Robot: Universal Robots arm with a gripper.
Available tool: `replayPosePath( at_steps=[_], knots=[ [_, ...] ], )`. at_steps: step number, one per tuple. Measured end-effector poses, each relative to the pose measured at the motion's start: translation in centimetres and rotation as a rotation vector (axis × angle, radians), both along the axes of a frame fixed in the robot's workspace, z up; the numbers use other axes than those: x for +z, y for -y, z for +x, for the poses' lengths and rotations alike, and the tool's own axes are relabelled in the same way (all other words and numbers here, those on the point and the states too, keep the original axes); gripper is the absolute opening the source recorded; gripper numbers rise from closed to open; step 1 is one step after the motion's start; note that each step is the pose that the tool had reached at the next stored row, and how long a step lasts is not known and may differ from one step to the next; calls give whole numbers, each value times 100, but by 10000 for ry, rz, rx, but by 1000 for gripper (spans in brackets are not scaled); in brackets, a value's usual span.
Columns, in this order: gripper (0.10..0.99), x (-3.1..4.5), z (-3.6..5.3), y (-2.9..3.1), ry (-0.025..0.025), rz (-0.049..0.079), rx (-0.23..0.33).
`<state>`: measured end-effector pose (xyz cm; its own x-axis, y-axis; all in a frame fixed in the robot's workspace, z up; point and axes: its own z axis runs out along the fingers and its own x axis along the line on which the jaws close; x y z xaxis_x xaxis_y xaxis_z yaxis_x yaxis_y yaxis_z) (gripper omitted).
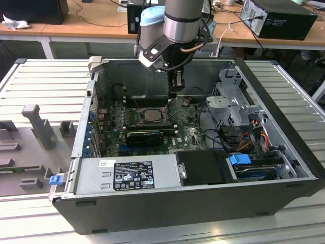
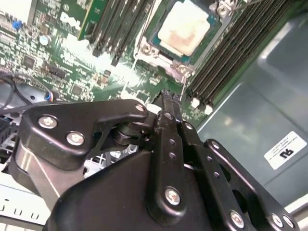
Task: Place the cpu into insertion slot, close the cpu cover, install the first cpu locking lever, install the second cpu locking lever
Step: 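Close the cpu cover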
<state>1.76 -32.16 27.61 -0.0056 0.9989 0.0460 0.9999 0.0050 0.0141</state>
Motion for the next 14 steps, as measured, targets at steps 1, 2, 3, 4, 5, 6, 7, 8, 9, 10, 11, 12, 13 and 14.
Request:
replayPosePath(
  at_steps=[1, 2, 3, 4, 5, 6, 7, 8, 9, 10, 11, 12, 13, 14],
  knots=[
    [106, 0, 15, 0, -1, 33, 17],
    [106, 0, 27, 0, -1, 71, 22],
    [106, 0, 37, 0, -2, 112, 25],
    [106, -1, 45, 0, -3, 143, 28],
    [106, -1, 55, 0, -4, 176, 34],
    [106, -2, 75, -1, -14, 184, 37],
    [106, -1, 95, 0, -26, 183, 37],
    [106, -1, 110, 0, -30, 182, 39],
    [106, -2, 131, 0, -36, 182, 39],
    [106, -2, 148, 0, -40, 182, 38],
    [106, -2, 158, 0, -42, 183, 38],
    [106, -2, 179, 0, -44, 182, 38],
    [106, -2, 192, 0, -46, 182, 38],
    [106, -3, 224, 0, -58, 181, 39]
  ],
)
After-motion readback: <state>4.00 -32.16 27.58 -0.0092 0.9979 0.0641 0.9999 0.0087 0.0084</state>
